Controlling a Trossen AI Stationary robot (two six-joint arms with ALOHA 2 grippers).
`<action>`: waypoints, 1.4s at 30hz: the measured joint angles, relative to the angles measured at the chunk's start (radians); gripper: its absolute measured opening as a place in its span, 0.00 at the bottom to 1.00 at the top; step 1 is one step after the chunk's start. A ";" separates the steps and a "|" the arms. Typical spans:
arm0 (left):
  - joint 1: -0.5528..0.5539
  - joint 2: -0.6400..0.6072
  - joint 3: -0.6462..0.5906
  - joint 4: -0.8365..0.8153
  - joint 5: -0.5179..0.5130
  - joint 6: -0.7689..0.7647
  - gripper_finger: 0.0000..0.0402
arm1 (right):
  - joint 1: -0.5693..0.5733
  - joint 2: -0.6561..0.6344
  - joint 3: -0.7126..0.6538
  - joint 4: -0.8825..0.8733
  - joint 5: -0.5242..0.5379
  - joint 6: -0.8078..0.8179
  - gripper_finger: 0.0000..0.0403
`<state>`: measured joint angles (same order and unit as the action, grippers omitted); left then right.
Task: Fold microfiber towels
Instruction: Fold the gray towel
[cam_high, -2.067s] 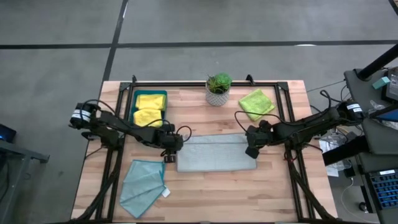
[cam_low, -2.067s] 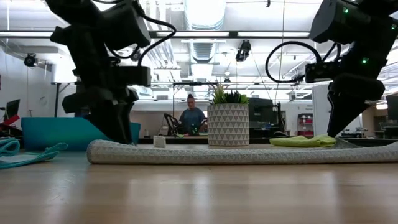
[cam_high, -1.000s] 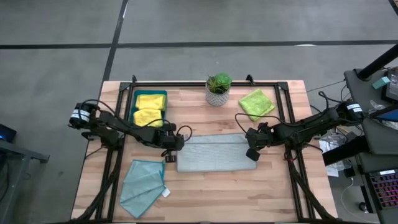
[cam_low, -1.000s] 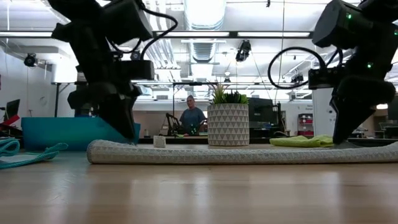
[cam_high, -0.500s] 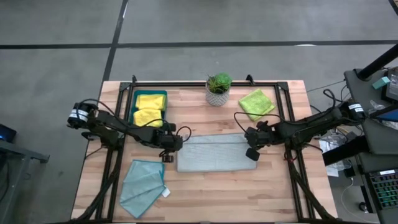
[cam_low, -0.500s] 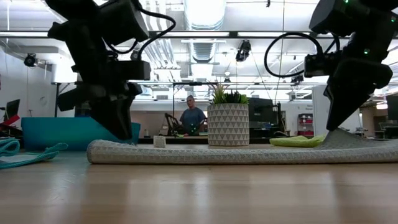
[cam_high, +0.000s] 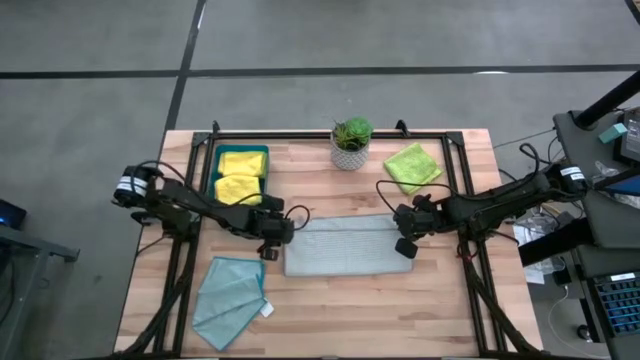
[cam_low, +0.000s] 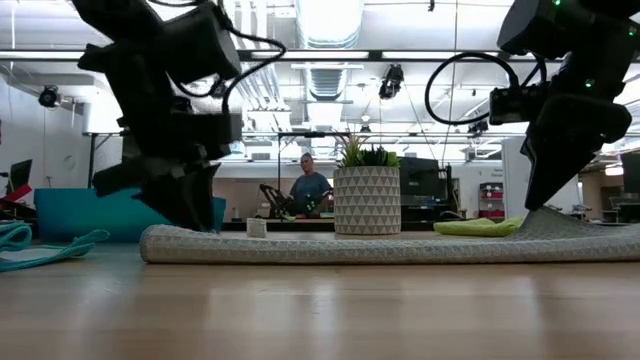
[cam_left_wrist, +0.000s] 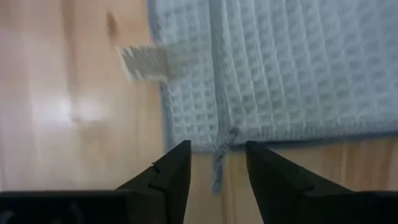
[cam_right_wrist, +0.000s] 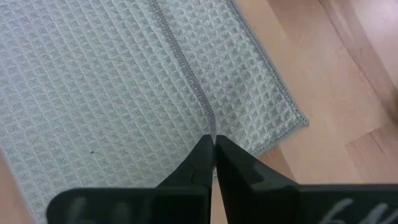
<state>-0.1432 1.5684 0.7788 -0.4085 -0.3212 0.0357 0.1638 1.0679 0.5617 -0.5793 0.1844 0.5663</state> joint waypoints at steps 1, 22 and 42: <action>0.000 0.011 0.000 -0.002 0.001 0.000 0.35 | 0.000 0.000 0.000 0.000 0.000 0.000 0.02; 0.000 -0.002 0.016 -0.010 -0.009 -0.002 0.01 | 0.000 0.000 0.000 -0.009 0.000 -0.010 0.02; 0.022 -0.133 0.023 -0.115 -0.182 -0.004 0.00 | -0.023 -0.001 0.083 -0.178 0.220 -0.085 0.02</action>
<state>-0.1212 1.4357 0.8014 -0.5234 -0.5034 0.0315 0.1410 1.0669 0.6444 -0.7575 0.4041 0.4815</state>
